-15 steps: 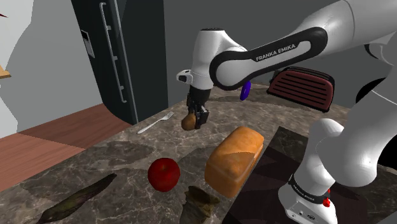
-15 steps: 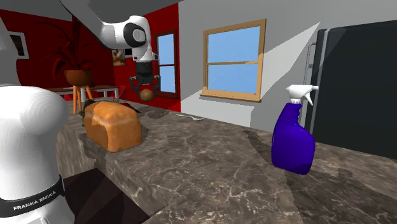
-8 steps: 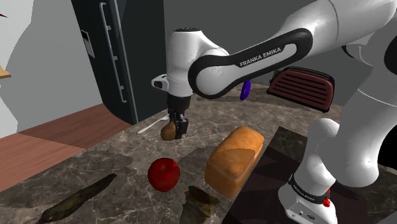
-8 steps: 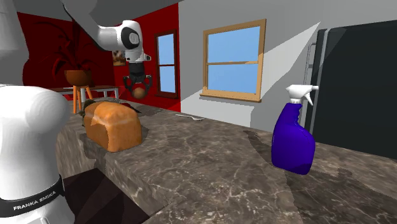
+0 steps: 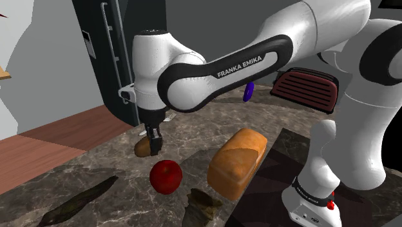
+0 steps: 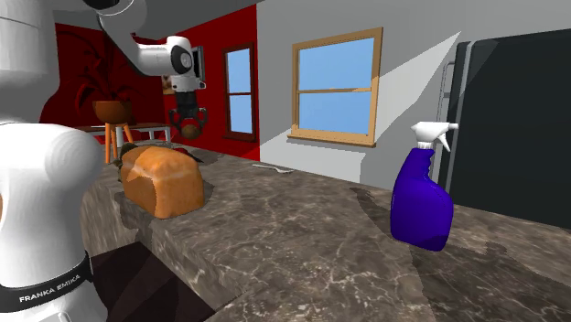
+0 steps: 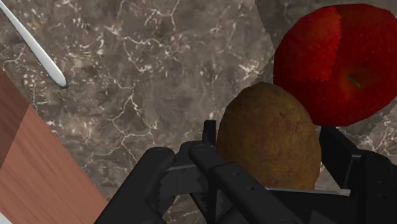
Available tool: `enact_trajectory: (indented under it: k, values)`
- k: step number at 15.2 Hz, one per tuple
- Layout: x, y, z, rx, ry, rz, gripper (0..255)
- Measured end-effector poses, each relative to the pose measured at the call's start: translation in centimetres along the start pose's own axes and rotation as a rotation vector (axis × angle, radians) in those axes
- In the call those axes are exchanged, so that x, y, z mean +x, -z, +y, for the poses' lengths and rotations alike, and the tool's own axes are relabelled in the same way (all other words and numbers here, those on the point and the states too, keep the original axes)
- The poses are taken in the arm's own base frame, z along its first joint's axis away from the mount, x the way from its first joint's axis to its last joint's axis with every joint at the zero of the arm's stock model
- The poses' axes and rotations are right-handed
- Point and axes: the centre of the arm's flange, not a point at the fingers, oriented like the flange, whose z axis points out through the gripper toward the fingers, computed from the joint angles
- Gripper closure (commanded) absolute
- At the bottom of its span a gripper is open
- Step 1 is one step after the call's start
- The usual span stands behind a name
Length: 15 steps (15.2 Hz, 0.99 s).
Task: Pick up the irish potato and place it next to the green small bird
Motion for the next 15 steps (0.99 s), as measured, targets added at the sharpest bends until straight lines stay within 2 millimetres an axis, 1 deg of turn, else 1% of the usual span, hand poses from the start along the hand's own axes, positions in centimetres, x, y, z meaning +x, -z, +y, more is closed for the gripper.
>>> enact_trajectory:
  k: [5, 7, 8, 9, 10, 15]
  values:
    - [6.6, -0.3, -2.2, 0.000, 0.000, 0.000, 255]
    - [9.1, -0.5, -2.9, 0.000, 0.001, 0.000, 255]
    - [9.9, -0.7, -3.1, 0.000, 0.000, 0.000, 255]
    - [10.5, -1.0, -3.4, 0.000, 0.000, 0.000, 255]
    - [10.7, -1.4, -3.5, 0.000, 0.000, 0.000, 255]
    - [10.5, -3.8, -3.6, 0.000, -0.001, 0.000, 255]
